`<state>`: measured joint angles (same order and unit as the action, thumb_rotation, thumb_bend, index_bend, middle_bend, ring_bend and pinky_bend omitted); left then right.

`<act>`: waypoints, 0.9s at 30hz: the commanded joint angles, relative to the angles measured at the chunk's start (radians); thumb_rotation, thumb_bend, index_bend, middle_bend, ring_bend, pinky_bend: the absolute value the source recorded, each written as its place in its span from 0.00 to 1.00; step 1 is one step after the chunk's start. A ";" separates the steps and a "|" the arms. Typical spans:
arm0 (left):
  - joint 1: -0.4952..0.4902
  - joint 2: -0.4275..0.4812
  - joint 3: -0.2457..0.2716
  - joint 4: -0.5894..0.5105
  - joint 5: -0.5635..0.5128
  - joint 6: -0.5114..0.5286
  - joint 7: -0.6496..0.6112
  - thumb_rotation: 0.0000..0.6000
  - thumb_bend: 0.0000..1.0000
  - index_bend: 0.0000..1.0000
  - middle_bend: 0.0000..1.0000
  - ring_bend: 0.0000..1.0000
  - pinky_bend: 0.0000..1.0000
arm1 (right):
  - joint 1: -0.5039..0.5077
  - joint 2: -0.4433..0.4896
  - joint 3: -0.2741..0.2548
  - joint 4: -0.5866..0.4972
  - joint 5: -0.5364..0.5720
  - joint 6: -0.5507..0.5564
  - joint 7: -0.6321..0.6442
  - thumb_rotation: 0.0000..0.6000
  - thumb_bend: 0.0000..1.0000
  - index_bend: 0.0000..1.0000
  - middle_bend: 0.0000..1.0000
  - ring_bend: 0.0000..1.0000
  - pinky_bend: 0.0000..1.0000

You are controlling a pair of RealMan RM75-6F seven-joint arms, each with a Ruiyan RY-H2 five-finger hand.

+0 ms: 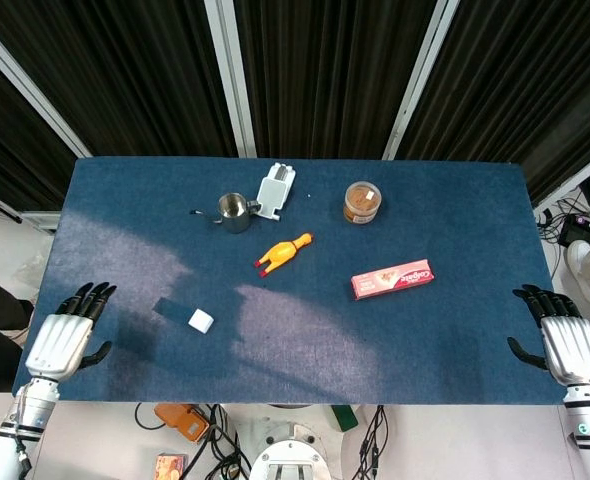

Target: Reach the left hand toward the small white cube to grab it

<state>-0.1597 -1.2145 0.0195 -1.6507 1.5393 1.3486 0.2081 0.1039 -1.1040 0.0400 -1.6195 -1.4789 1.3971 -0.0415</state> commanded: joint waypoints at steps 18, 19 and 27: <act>-0.179 -0.205 -0.030 0.031 -0.023 -0.232 0.118 1.00 0.25 0.08 0.07 0.07 0.23 | 0.002 0.005 0.000 0.001 0.002 -0.005 0.008 1.00 0.39 0.27 0.22 0.24 0.21; -0.186 -0.213 -0.033 0.036 -0.033 -0.243 0.124 1.00 0.25 0.08 0.07 0.07 0.23 | 0.003 0.005 0.000 0.001 0.002 -0.005 0.009 1.00 0.39 0.27 0.22 0.24 0.21; -0.225 -0.248 -0.044 0.054 -0.077 -0.291 0.115 1.00 0.25 0.12 0.07 0.07 0.23 | 0.004 0.005 0.000 0.003 0.002 -0.009 0.010 1.00 0.39 0.27 0.22 0.24 0.21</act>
<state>-0.3823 -1.4610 -0.0227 -1.5991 1.4638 1.0596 0.3233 0.1084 -1.0989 0.0396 -1.6170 -1.4766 1.3880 -0.0314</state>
